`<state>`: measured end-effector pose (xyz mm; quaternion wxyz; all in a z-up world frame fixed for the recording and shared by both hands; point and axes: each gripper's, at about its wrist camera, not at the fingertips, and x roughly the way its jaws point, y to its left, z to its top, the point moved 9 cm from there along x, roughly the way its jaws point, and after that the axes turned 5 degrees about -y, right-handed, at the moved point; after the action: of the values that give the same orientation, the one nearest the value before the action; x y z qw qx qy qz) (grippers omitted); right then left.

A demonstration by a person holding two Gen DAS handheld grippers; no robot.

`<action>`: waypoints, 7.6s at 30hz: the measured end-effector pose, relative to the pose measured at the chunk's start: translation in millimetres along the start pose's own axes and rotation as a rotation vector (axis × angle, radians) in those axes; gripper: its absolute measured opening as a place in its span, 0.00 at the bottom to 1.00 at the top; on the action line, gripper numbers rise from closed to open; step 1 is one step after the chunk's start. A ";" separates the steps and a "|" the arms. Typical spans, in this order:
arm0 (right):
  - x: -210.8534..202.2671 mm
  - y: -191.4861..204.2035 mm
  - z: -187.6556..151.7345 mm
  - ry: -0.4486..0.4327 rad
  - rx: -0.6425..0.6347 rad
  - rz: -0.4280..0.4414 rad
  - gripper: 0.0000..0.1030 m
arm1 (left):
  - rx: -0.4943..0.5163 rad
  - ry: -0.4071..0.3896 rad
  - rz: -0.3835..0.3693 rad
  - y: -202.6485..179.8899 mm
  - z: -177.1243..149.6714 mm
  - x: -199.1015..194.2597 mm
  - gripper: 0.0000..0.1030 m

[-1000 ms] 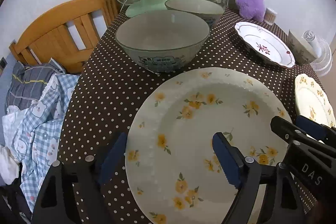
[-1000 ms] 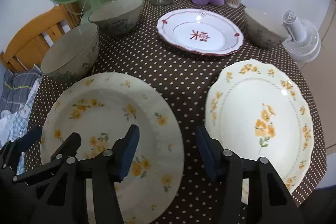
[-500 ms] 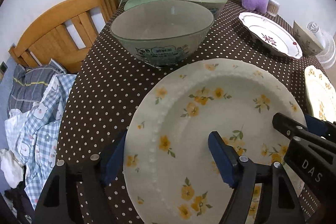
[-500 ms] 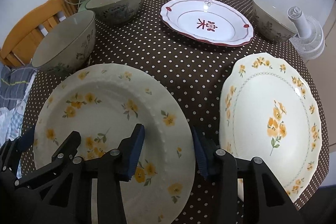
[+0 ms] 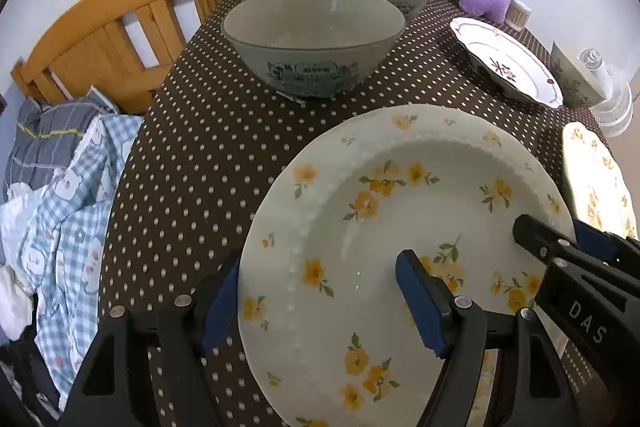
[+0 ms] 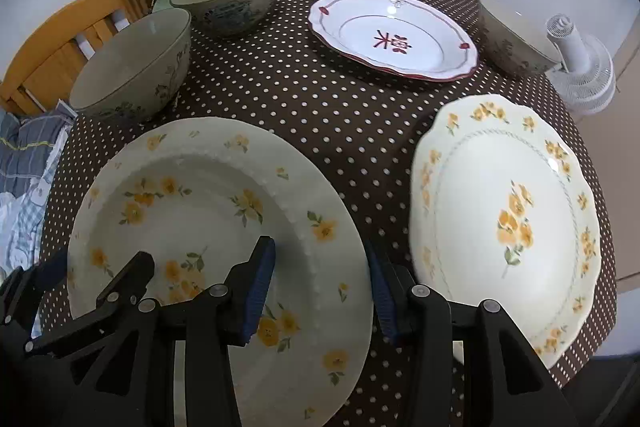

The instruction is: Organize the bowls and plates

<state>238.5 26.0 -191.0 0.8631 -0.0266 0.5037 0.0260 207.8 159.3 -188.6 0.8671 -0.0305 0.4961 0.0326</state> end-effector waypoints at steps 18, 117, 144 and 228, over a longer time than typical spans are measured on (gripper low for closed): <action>-46.8 -34.1 6.8 -0.069 0.014 0.003 0.48 | 0.009 -0.099 -0.010 -33.8 14.9 -45.0 0.74; -8.9 -243.5 7.3 0.012 0.113 -0.075 0.33 | 0.184 0.017 -0.007 -246.4 22.5 0.8 0.85; -14.9 -234.6 7.9 0.013 0.135 -0.101 0.40 | 0.210 0.013 -0.114 -240.2 25.4 -9.2 0.91; 80.9 -112.1 140.1 -0.013 0.037 0.051 0.43 | 0.117 -0.024 0.014 -139.7 142.5 88.8 0.55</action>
<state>407.9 -74.2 -190.4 0.8657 0.0022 0.4990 0.0389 387.1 34.6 -190.3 0.8731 0.0241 0.4868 0.0101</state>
